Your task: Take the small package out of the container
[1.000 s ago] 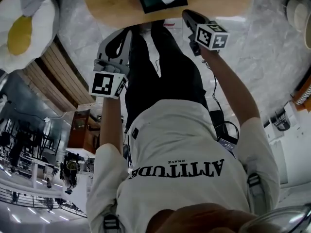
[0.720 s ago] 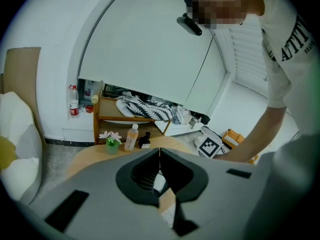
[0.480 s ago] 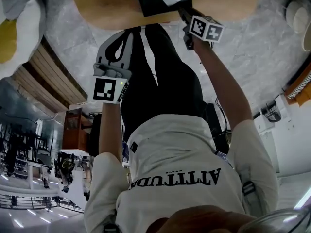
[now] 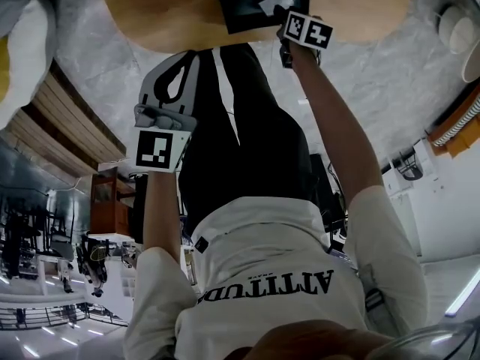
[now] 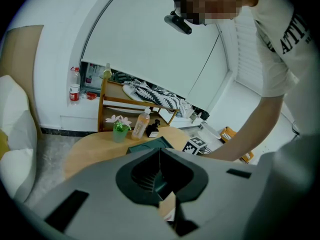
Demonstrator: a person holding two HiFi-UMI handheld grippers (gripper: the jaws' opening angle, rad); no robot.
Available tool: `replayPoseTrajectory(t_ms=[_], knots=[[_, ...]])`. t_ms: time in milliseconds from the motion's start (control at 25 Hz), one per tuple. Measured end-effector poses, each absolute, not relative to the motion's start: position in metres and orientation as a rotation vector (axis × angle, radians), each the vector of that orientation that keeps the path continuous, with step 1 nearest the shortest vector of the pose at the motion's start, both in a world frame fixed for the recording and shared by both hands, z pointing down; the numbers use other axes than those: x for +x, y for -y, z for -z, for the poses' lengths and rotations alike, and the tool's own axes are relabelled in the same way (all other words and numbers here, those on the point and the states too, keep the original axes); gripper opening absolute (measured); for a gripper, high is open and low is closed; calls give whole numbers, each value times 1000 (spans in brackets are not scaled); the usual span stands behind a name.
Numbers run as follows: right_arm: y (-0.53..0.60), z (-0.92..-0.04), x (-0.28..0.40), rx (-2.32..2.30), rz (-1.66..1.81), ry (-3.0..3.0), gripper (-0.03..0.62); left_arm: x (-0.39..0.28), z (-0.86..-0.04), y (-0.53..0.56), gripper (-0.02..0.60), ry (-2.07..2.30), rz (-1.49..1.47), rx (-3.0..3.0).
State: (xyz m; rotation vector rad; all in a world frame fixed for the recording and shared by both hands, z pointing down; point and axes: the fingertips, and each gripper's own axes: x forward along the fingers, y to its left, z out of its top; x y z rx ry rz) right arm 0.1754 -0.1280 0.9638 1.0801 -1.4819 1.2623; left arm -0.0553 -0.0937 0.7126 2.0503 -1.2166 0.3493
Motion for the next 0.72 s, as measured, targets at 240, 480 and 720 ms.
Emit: replayPoseTrajectory(t_ms=[240, 480, 720], knots=[[135, -993, 176, 1048, -1153, 1355, 201, -68, -731, 90, 23, 1204, -364, 2023], [137, -1004, 168, 950, -1059, 1317, 134, -78, -745, 84, 23, 1191, -378, 2003], [135, -1002, 162, 907, -1004, 1389, 20, -86, -748, 86, 23, 1204, -375, 2004]])
